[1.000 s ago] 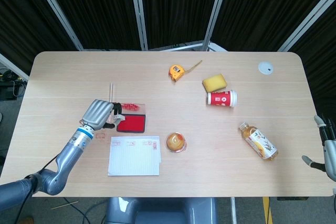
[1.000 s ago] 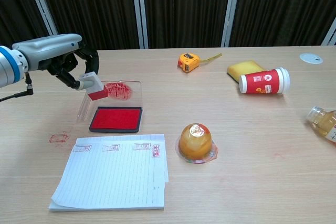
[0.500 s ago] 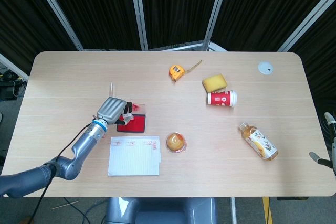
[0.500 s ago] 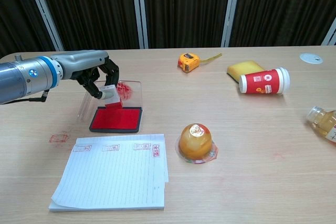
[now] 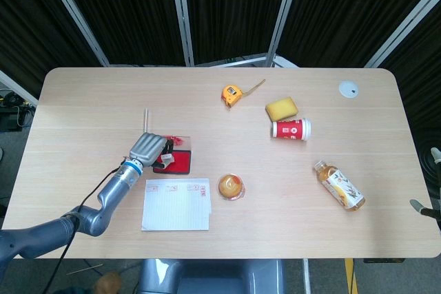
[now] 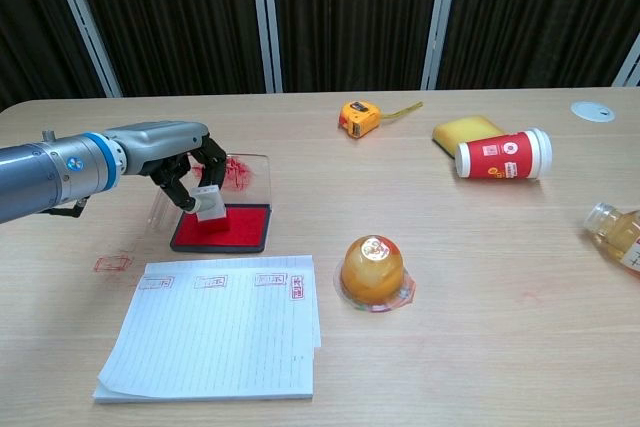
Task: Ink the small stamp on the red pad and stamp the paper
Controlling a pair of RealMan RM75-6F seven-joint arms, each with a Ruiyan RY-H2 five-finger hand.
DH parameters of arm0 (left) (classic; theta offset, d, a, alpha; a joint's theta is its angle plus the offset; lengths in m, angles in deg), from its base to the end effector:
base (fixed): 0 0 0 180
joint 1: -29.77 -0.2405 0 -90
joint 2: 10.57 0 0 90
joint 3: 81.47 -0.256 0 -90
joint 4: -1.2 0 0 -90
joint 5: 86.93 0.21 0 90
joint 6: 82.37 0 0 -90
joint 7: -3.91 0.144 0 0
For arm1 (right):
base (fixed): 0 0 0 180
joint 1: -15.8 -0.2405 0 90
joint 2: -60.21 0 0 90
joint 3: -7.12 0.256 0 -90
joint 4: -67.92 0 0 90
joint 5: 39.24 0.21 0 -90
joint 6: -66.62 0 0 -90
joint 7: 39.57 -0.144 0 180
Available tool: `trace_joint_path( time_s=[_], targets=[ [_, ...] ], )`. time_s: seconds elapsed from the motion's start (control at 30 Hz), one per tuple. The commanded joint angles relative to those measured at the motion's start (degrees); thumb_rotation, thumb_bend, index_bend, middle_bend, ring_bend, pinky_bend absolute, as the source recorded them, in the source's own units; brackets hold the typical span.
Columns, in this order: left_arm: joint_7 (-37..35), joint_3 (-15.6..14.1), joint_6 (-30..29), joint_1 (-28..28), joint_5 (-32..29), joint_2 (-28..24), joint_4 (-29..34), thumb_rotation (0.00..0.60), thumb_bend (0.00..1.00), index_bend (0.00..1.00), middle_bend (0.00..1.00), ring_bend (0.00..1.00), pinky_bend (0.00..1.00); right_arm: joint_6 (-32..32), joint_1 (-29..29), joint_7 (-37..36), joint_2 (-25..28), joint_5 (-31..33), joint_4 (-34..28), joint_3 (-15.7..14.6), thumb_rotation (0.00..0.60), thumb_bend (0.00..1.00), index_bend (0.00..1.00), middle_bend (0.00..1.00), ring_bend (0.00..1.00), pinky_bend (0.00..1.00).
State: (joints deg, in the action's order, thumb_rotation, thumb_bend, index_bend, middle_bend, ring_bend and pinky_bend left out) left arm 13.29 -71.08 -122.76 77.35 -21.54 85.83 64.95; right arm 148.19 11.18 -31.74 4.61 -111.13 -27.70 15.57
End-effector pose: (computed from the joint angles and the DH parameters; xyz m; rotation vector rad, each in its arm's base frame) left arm -0.1735 0.3856 -0.0559 -1.9539 -1.0246 -0.7670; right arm -0.3339 -0.1959 0.2224 1.2202 -0.8183 0.6629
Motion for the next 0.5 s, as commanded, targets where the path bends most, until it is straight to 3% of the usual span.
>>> trace_joint_path(
  time_s=[0.03, 0.5],
  targets=[
    [-0.1, -0.5, 0.2, 0.1, 0.0, 0.9, -1.0, 0.6, 0.39, 0.58, 0.56, 0.84, 0.91, 0.0, 0.0, -0.1, 0.0, 0.0, 0.0, 0.0, 0.6, 0.0, 0.0, 0.0, 0.0, 0.0],
    [0.9, -1.5, -0.1, 0.2, -0.3, 2.8, -3.3, 0.6, 0.39, 0.58, 0.56, 0.84, 0.91, -0.5, -0.1, -0.7, 0.1, 0.5, 0.6, 0.1, 0.6, 0.0, 0.0, 0.0, 0.0, 0.0]
  ],
)
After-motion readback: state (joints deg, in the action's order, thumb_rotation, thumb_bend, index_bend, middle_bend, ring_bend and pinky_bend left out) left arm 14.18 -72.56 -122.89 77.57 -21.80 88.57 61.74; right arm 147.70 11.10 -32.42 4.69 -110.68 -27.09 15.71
